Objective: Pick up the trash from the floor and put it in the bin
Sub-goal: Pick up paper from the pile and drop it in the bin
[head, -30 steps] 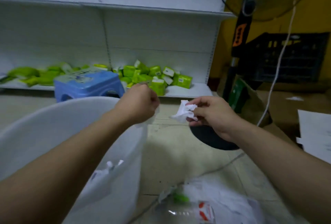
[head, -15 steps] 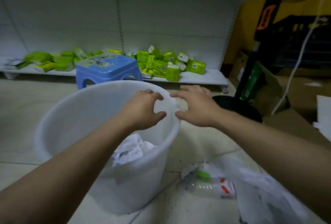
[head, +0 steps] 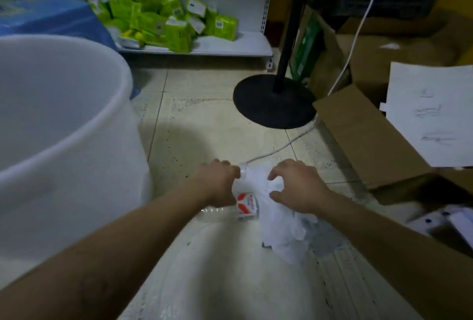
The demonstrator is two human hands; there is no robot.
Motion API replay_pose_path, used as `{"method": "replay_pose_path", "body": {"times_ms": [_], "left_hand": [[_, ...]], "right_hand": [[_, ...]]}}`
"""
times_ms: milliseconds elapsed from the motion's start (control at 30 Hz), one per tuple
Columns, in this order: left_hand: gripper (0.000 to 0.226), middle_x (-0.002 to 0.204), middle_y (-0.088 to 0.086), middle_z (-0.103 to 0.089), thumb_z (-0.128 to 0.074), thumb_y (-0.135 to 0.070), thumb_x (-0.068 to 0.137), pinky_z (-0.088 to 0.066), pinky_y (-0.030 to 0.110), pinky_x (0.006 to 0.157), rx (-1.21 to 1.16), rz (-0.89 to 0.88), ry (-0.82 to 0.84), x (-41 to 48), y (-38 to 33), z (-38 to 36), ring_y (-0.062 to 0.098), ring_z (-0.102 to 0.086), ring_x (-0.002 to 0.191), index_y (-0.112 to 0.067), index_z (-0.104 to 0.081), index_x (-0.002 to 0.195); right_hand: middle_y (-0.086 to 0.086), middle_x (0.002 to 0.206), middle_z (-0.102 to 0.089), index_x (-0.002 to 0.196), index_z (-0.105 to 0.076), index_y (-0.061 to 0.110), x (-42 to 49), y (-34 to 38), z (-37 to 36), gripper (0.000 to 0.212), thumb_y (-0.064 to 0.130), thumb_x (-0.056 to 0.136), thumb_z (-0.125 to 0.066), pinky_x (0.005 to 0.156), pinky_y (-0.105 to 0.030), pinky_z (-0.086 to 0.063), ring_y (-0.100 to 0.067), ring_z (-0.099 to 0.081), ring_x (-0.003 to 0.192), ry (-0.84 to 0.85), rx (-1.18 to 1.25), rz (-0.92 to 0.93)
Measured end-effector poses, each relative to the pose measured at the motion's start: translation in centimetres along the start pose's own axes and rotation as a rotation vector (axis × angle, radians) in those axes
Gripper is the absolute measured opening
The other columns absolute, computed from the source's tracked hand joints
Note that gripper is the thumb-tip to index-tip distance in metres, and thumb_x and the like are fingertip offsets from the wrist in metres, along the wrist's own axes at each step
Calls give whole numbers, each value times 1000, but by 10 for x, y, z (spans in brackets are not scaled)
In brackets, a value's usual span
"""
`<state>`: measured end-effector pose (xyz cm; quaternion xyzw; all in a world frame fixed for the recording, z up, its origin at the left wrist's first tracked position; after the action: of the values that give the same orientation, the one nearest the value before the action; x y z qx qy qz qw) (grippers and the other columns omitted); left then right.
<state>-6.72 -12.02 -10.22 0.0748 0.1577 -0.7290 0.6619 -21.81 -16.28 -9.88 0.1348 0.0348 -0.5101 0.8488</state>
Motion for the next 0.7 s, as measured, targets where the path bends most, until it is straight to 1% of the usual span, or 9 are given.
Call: {"method": "replay_pose_path", "body": {"times_ms": [100, 167, 267, 333, 400, 467, 533, 633, 700], "left_hand": [[71, 139, 12, -43, -67, -39, 78, -40, 47, 101, 115, 54, 114, 3, 0, -54, 31, -40, 125, -23, -36, 139], [78, 144, 14, -35, -68, -38, 77, -36, 50, 105, 178, 84, 106, 8, 1, -73, 34, -33, 132, -22, -29, 142], [87, 149, 15, -27, -70, -38, 75, -31, 50, 106, 220, 110, 86, 18, -2, -84, 35, -30, 135, -23, -21, 146], [86, 147, 15, -30, -72, -32, 75, -32, 47, 108, 183, 151, 89, 20, -3, -92, 33, -33, 134, -22, -22, 144], [74, 142, 14, -38, -69, -27, 78, -31, 45, 110, 173, 192, 66, 19, 0, -100, 31, -37, 130, -19, -29, 140], [71, 140, 14, -43, -67, -33, 79, -30, 44, 110, 187, 193, 59, 15, 0, -105, 31, -38, 129, -18, -31, 139], [78, 137, 13, -46, -68, -45, 76, -37, 41, 103, 125, 204, 111, 7, 0, -110, 29, -45, 123, -18, -32, 139], [78, 125, 8, -54, -69, -51, 72, -50, 34, 89, -138, 280, 147, -2, 2, -103, 22, -56, 104, -18, -38, 136], [71, 118, 5, -58, -69, -50, 73, -52, 35, 88, -266, 289, 119, -6, 4, -91, 21, -58, 100, -18, -44, 131]], "right_hand": [[-2, 135, -50, 128, -51, 33, -7, -27, -42, 50, 41, 79, -63, 105, -40, -33, -25, -46, 121, 54, -48, -79], [-3, 138, -48, 134, -44, 33, -11, -42, -60, 60, 44, 78, -62, 106, -42, -31, -27, -43, 125, 56, -80, -89], [-5, 145, -41, 142, -31, 32, -14, -57, -81, 75, 56, 76, -60, 106, -45, -27, -30, -36, 131, 59, -153, -96], [-8, 146, -39, 146, -23, 31, -14, -62, -96, 86, 62, 75, -59, 108, -46, -26, -31, -34, 133, 110, -163, -111], [-8, 143, -42, 146, -20, 28, -15, -61, -110, 89, 65, 75, -57, 107, -46, -27, -30, -36, 130, 150, -137, -113], [-8, 136, -46, 144, -26, 26, -15, -59, -119, 84, 64, 76, -57, 104, -44, -29, -29, -40, 125, 163, -134, -112], [-7, 127, -51, 135, -39, 24, -16, -59, -124, 66, 56, 80, -57, 98, -41, -33, -28, -46, 118, 113, -150, -102], [-2, 110, -61, 111, -59, 23, -13, -57, -117, 26, 35, 89, -51, 90, -34, -36, -22, -56, 105, -16, -149, -81], [0, 106, -64, 106, -64, 24, -11, -55, -114, 22, 33, 91, -50, 86, -31, -38, -18, -58, 98, -63, -92, -105]]}}
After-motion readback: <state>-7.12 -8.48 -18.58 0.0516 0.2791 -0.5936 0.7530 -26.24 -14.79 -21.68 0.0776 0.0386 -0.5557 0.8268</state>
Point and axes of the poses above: each hand's wrist, its own x-axis towards the middle knuckle, its own z-axis out of the back of the hand, y = z × x, the point moved 7 cm from there along x, towards the middle knuckle
